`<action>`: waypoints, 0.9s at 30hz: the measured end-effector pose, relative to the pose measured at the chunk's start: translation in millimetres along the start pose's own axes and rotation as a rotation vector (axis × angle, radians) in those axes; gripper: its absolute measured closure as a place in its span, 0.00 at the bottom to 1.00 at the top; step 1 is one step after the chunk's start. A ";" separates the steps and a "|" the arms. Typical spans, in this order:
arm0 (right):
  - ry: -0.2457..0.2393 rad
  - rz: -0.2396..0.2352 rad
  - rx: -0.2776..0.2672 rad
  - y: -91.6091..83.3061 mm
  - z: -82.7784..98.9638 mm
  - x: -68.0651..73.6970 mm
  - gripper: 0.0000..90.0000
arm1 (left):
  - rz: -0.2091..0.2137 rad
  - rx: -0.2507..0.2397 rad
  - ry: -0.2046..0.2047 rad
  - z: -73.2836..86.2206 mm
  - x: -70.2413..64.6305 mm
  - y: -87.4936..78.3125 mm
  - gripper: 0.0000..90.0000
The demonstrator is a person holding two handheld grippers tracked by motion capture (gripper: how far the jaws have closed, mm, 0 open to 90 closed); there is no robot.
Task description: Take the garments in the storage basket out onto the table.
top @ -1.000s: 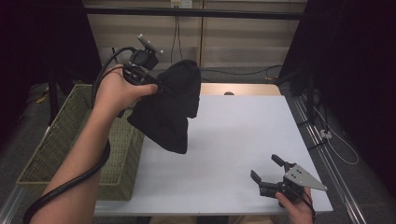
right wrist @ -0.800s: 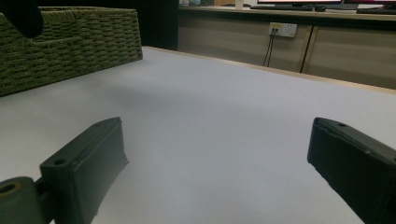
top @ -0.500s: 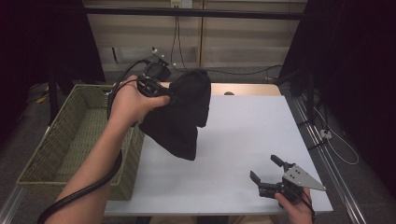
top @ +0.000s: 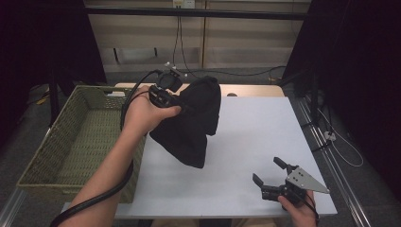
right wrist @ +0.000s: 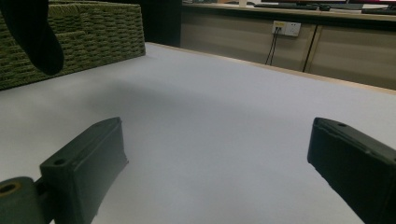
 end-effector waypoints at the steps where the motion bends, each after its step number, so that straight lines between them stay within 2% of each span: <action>1: 0.000 0.000 0.000 0.0 0.0 0.0 0.04 | 0.000 0.000 0.000 0.0 0.0 0.0 0.74; 16: -0.003 -0.002 0.002 0.6 0.6 -0.2 0.04 | 0.004 0.005 0.015 13.0 -7.2 33.0 0.74; 27: -0.005 -0.004 0.003 0.8 0.5 0.1 0.04 | 0.021 0.001 0.008 21.6 -9.5 53.9 0.74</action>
Point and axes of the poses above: each handheld gripper's, and its own axes: y roughly forward along the jaws, z roughly out of its underside, x roughly to its left, the point moved 1 cm from there along y, roughly forward along the jaws, and after that the axes turned 2 degrees about z, right-handed, at the moved point
